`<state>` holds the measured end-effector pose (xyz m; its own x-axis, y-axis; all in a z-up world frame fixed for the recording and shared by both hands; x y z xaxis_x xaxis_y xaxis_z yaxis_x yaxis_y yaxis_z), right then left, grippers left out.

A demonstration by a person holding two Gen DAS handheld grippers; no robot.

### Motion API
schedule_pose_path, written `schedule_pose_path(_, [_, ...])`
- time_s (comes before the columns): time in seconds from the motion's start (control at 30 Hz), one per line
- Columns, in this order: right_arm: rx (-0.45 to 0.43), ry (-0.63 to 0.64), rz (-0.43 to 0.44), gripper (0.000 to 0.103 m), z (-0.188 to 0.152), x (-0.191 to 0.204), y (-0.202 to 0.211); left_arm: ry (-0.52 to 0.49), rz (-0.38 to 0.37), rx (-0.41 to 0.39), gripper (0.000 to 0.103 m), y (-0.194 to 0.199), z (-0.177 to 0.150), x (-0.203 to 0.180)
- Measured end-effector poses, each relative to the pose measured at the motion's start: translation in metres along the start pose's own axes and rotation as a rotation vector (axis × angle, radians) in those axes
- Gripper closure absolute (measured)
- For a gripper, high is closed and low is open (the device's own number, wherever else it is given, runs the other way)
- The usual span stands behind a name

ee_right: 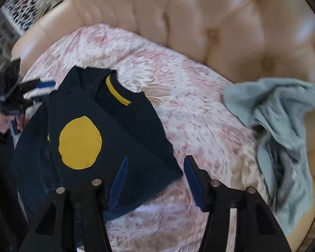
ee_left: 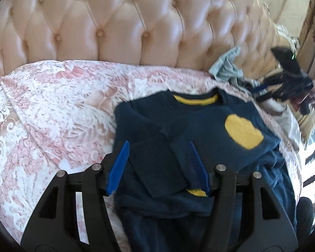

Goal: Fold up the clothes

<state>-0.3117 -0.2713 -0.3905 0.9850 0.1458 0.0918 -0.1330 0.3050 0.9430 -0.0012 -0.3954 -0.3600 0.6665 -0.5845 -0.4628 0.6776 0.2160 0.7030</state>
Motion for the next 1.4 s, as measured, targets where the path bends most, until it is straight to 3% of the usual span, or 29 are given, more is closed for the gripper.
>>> schedule_pose_path(0.1, [0.089,0.043,0.068,0.068,0.0,0.003,-0.02,0.037,0.006,-0.043,0.039,0.006,0.012,0.011])
schedule_pose_path(0.23, [0.169,0.089,0.097,0.072,-0.007,0.008,-0.033,0.081,0.019,-0.12,0.038,0.02,0.028,0.027])
schedule_pose_path(0.33, [0.207,0.073,0.098,0.075,-0.008,0.005,-0.035,0.122,-0.029,-0.139,0.038,0.023,0.033,0.03])
schedule_pose_path(0.4, [0.216,0.078,0.075,0.084,-0.007,0.003,-0.033,0.134,-0.067,-0.14,0.038,0.024,0.034,0.027])
schedule_pose_path(0.5, [0.22,0.099,0.036,0.088,-0.006,0.004,-0.028,0.137,-0.114,-0.138,0.038,0.026,0.034,0.021])
schedule_pose_path(0.57, [0.221,0.092,0.011,0.09,-0.009,0.002,-0.025,0.141,-0.103,-0.143,0.038,0.025,0.035,0.022])
schedule_pose_path(0.63, [0.222,0.071,-0.014,0.097,-0.014,-0.003,-0.024,0.2,-0.109,-0.136,0.038,0.023,0.036,0.032])
schedule_pose_path(0.8, [0.217,0.061,-0.045,0.099,-0.017,-0.001,-0.023,0.31,-0.129,-0.122,0.038,0.021,0.036,0.049])
schedule_pose_path(0.9, [0.22,0.054,-0.056,0.099,-0.018,-0.002,-0.022,0.291,-0.154,-0.151,0.038,0.029,0.038,0.042])
schedule_pose_path(1.03, [0.225,0.044,-0.07,0.099,-0.021,-0.002,-0.021,0.146,-0.159,-0.233,0.038,0.043,0.039,0.017])
schedule_pose_path(1.1, [0.223,0.033,-0.088,0.099,-0.02,-0.004,-0.02,0.11,-0.162,-0.19,0.038,0.037,0.033,0.01])
schedule_pose_path(1.2, [0.209,0.004,-0.113,0.098,-0.019,-0.006,-0.014,0.188,-0.225,-0.063,0.039,0.021,0.024,0.014])
schedule_pose_path(1.27, [0.185,-0.022,-0.201,0.096,-0.019,-0.013,-0.001,0.303,-0.326,0.028,0.04,0.014,0.019,0.02])
schedule_pose_path(1.33, [0.117,-0.096,-0.229,0.095,-0.021,-0.014,0.018,0.448,-0.459,0.121,0.045,0.01,0.015,0.026])
schedule_pose_path(1.4, [0.043,-0.167,-0.27,0.086,-0.025,-0.011,0.038,0.561,-0.53,0.201,0.046,0.005,0.01,0.034])
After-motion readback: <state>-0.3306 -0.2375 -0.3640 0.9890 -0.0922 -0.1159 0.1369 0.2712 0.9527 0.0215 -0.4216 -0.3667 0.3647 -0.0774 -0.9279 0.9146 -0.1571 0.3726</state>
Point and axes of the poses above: each gripper's, at about its wrist camera, not at the fingertips, and y roughly against the way its jaws point, x to its left, z to its top, the point moved 9 cm from there along -y, roughly the way its jaws point, and after that the axes turned 14 degrees about y, right-handed, at the moved point
